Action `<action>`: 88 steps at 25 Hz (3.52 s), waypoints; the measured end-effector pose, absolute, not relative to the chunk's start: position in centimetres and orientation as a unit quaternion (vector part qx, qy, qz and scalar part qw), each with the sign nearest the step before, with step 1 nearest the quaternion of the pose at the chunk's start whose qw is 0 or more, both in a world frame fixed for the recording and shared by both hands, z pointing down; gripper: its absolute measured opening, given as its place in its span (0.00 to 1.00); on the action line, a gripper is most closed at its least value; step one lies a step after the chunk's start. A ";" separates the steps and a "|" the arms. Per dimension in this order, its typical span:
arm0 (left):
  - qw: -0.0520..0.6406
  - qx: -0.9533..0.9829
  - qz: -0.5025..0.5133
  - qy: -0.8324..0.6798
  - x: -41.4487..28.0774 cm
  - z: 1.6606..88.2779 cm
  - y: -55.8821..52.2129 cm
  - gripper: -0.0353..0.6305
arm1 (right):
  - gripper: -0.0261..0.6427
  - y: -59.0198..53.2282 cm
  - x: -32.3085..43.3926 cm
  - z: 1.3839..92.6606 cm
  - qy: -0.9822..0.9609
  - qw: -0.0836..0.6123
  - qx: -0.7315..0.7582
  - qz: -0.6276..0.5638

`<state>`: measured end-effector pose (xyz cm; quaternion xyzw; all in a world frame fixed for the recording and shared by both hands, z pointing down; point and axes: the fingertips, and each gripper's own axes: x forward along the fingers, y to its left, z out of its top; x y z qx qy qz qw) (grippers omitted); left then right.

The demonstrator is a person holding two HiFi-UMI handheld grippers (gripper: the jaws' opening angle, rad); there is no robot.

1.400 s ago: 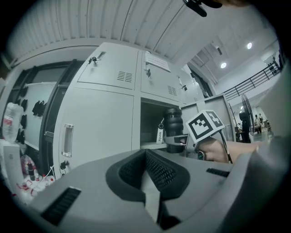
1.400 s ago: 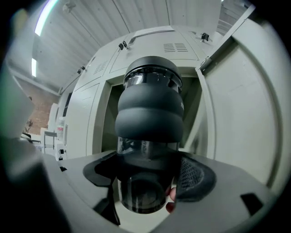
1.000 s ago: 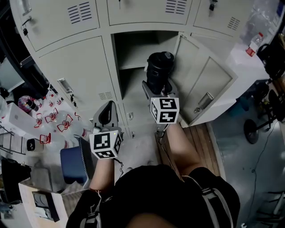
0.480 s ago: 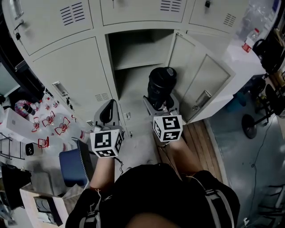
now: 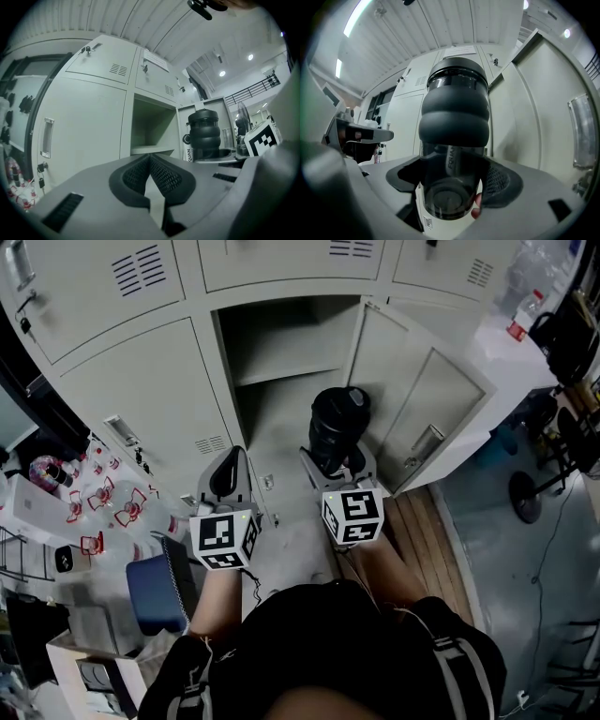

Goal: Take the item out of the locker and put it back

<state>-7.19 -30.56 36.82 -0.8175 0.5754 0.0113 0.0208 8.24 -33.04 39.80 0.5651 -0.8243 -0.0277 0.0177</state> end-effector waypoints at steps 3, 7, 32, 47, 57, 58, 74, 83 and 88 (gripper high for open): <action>0.022 -0.817 0.011 0.576 -7.3 36.8 -30.6 0.07 | 0.62 -33.2 8.2 39.9 -0.825 0.020 0.565 -0.027; 0.022 -0.815 0.010 0.579 -7.4 36.8 -30.7 0.07 | 0.62 -33.6 7.8 40.0 -0.827 0.026 0.561 -0.028; 0.025 -0.780 0.017 0.626 -11.0 36.4 -29.4 0.07 | 0.62 -42.2 2.6 35.9 -0.852 0.071 0.518 -0.015; 0.034 -0.757 0.019 0.652 -13.6 35.8 -28.9 0.07 | 0.63 -47.4 -0.7 33.1 -0.870 0.087 0.484 0.040; 0.037 -0.747 0.020 0.664 -14.8 35.6 -28.8 0.07 | 0.63 -50.6 -0.6 30.1 -0.865 0.078 0.495 0.039; 0.037 -0.746 0.019 0.664 -14.8 35.6 -28.8 0.07 | 0.63 -50.9 -0.6 30.1 -0.864 0.079 0.496 0.038; 0.033 -0.742 0.016 0.669 -15.8 36.0 -29.6 0.07 | 0.63 -55.2 -1.2 30.6 -0.849 0.086 0.521 0.027; 0.028 -0.749 0.010 0.661 -15.4 36.7 -30.5 0.07 | 0.63 -55.5 -1.5 31.5 -0.851 0.091 0.518 0.004; 0.029 -0.753 0.010 0.657 -15.1 36.7 -30.8 0.07 | 0.64 -55.5 -1.5 31.5 -0.852 0.089 0.516 0.002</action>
